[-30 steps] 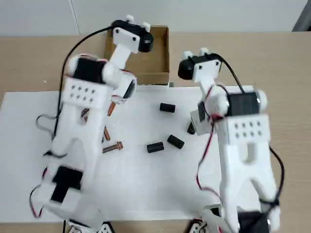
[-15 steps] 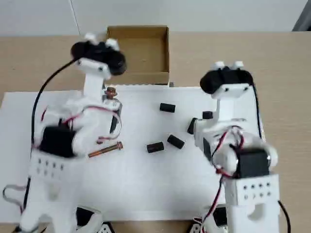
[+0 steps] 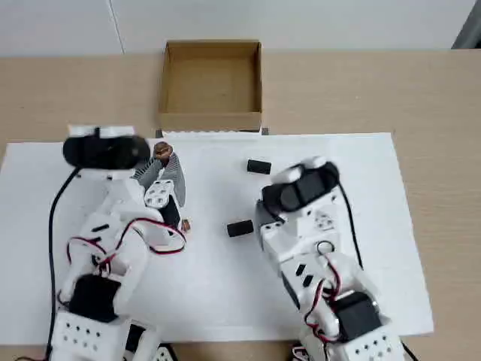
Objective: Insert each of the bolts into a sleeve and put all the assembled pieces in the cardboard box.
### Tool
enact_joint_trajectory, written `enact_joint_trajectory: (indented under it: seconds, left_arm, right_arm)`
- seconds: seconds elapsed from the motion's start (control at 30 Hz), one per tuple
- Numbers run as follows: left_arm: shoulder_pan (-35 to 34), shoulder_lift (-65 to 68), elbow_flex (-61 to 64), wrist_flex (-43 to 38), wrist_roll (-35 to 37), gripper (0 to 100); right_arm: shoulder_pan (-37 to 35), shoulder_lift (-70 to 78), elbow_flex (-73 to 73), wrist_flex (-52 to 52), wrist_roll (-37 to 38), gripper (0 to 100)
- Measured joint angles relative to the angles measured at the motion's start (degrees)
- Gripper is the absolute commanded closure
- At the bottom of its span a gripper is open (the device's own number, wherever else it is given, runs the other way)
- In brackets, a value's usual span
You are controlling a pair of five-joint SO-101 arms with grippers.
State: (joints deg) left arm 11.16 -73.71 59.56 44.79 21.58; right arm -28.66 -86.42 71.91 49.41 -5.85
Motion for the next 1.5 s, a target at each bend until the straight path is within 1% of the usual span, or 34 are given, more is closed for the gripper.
enact_joint_trajectory:
  seconds: [0.1, 0.2, 0.3, 0.47, 0.57, 0.83, 1.03, 1.2, 1.5]
  left_arm:
    - [0.00, -4.84, 4.04, -3.08, 3.34, 100]
    - [1.32, -8.88, 6.15, -3.96, 6.42, 100]
    - [4.48, -12.75, 8.26, -4.04, 8.97, 100]
    - [10.73, -18.90, 11.87, -4.04, 13.54, 100]
    - [12.66, -21.63, 13.45, -4.22, 14.07, 100]
    - [13.10, -26.55, 16.97, -4.22, 14.24, 100]
    - [13.19, -26.81, 17.85, -4.22, 14.68, 100]
    - [15.65, -27.08, 18.46, -4.31, 15.47, 100]
    - [16.26, -26.99, 21.27, -5.01, 15.82, 100]
  right_arm:
    - [-3.34, -5.98, 4.75, -0.97, 2.81, 99.5]
    - [-5.19, -11.34, 8.53, -0.97, 4.66, 99.5]
    - [-6.68, -16.00, 11.34, -0.97, 7.21, 99.5]
    - [-9.85, -16.53, 12.75, -0.97, 11.87, 99.5]
    - [-11.34, -16.53, 12.84, -0.97, 12.57, 99.5]
    - [-11.87, -16.70, 12.84, -0.97, 12.57, 99.5]
    - [-11.87, -16.70, 12.84, -1.41, 16.26, 99.5]
    - [-11.87, -16.70, 12.92, -3.52, 16.70, 99.5]
    - [-12.04, -16.70, 12.92, -3.52, 16.97, 99.5]
